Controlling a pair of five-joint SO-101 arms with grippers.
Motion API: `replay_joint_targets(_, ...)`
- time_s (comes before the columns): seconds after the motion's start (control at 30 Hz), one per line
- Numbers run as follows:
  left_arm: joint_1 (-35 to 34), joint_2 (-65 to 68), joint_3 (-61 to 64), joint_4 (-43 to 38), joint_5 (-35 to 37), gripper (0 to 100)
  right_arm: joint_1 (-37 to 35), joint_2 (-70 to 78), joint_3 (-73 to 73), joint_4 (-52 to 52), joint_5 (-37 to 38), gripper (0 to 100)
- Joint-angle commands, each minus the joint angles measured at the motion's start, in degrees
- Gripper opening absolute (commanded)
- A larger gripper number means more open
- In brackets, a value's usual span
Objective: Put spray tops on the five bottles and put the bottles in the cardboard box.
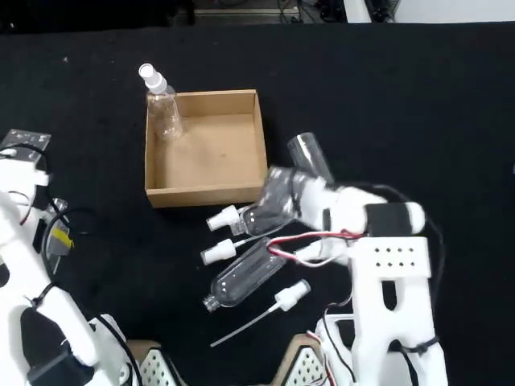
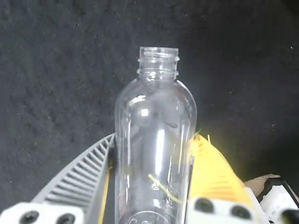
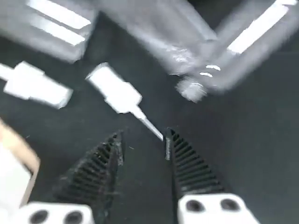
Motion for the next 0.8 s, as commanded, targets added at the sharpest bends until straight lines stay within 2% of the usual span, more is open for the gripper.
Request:
replay_joint_targets(0.0, -0.66, -0.53, -3.03, 0.18, -0.44, 15, -5.8, -1.45, 7.96, -3.16, 4.22, 11.5)
replay_joint_targets(0.17, -0.66, -0.53, -3.03, 0.18, -0.44, 15, -5.98, 0.75, 12.18, -7.65, 4.31, 23.4)
replay_joint_targets(0.3, -0.66, -0.53, -3.03, 0.26, -0.44, 15, -5.98, 6.81, 12.18, -10.37, 6.59, 20.1)
replay_joint_targets(0.5, -0.75, -0.53, -2.95, 0.35, -0.44, 15, -5.89, 16.75, 12.09, -18.99, 6.51, 20.1)
replay_joint_targets(0.77, -0.66, -0.53, -3.03, 0.35, -0.44, 15, -5.89, 20.09, 12.44, -21.89, 6.77, 19.8)
